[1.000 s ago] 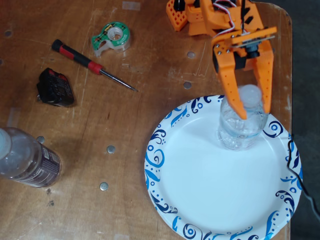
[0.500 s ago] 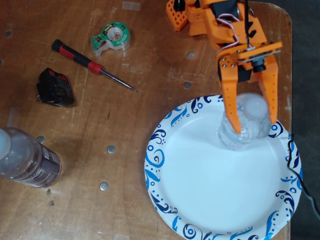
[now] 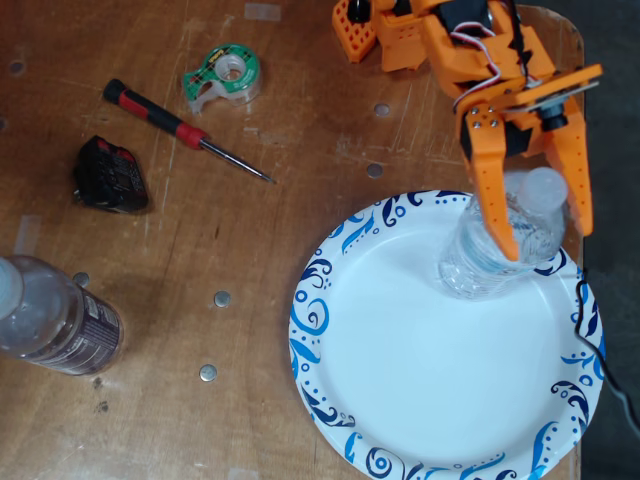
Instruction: Move the bottles to the plate
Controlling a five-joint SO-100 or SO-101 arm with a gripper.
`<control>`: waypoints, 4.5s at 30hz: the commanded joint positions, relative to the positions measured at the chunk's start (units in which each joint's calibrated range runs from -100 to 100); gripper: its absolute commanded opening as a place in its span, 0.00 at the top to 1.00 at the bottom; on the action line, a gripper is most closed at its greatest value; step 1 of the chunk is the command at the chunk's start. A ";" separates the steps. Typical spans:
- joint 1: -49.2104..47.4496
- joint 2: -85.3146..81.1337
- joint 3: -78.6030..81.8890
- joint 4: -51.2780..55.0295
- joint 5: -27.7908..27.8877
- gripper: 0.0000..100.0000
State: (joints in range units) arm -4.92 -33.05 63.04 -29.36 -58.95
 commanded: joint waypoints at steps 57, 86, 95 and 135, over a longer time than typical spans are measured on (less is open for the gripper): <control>56.73 42.41 -63.67 20.14 4.17 0.57; 55.87 62.14 -85.83 20.14 3.76 0.58; 55.97 62.23 -85.83 20.14 3.71 0.69; 38.18 18.97 -75.11 60.43 1.31 0.83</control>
State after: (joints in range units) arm 35.28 -2.60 -17.54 28.43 -57.33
